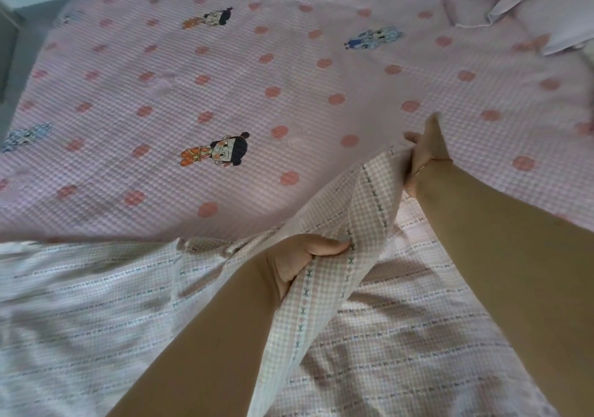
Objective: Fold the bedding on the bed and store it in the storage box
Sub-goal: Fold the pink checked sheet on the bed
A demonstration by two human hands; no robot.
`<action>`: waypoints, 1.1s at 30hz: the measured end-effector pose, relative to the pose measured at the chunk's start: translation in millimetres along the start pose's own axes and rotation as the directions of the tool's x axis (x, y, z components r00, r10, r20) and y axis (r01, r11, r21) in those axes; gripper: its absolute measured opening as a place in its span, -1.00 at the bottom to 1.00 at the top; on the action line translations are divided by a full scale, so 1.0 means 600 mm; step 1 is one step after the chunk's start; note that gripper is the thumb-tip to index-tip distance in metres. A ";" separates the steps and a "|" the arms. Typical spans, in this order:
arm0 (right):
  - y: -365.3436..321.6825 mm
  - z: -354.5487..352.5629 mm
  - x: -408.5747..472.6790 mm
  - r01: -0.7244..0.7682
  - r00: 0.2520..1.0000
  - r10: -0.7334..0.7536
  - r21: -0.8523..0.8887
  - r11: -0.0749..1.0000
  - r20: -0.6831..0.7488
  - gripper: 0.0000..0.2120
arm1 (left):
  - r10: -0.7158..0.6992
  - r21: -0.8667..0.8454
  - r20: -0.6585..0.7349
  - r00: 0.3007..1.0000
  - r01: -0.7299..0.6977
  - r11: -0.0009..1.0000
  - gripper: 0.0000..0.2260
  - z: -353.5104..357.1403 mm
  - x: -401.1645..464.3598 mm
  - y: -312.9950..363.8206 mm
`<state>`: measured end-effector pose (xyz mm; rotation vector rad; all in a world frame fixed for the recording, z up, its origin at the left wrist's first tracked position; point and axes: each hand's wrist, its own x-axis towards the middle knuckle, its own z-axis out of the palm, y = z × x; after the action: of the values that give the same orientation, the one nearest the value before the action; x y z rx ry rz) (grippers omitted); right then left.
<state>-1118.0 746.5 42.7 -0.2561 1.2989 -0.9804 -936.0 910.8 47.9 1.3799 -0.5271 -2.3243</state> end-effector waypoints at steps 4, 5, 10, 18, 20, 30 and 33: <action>-0.008 -0.034 0.034 -0.147 0.988 0.149 -0.550 0.822 -0.042 -0.34 | -0.117 0.046 0.078 0.990 0.114 0.992 -0.74 0.018 0.012 -0.040; -0.007 -0.043 0.043 -0.187 0.979 0.197 -0.652 0.734 -0.059 -0.32 | -0.151 0.056 0.087 0.985 0.146 0.988 -0.69 0.021 0.018 -0.048; 0.000 -0.060 0.061 -0.211 0.977 0.165 -0.766 0.608 -0.138 -0.46 | -0.246 0.207 -0.012 0.969 0.243 0.948 -0.71 0.032 0.050 -0.067; 0.038 -0.113 0.070 -0.170 0.983 0.146 -0.868 0.466 -0.115 -0.50 | 0.324 0.553 -0.659 0.679 0.145 0.820 -0.87 -0.075 0.098 -0.026; 0.042 -0.121 0.064 -0.161 0.987 0.110 -0.814 0.558 -0.120 -0.66 | 0.398 0.615 -0.704 0.588 0.225 0.756 -0.81 -0.099 0.086 -0.014; -0.044 -0.233 0.213 -0.053 0.939 -0.083 -0.378 0.924 -0.335 -0.86 | 0.629 0.715 -0.698 0.341 0.309 0.627 -0.72 -0.140 0.066 0.035; -0.029 -0.241 0.184 -0.067 0.943 -0.092 -0.453 0.889 -0.320 -0.61 | 0.549 0.707 -0.706 0.448 0.391 0.589 -0.66 -0.162 0.065 0.037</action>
<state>-1259.8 706.9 -65.6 -0.4773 1.8445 -0.7313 -863.8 860.0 -13.3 2.6143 -1.3138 -0.7451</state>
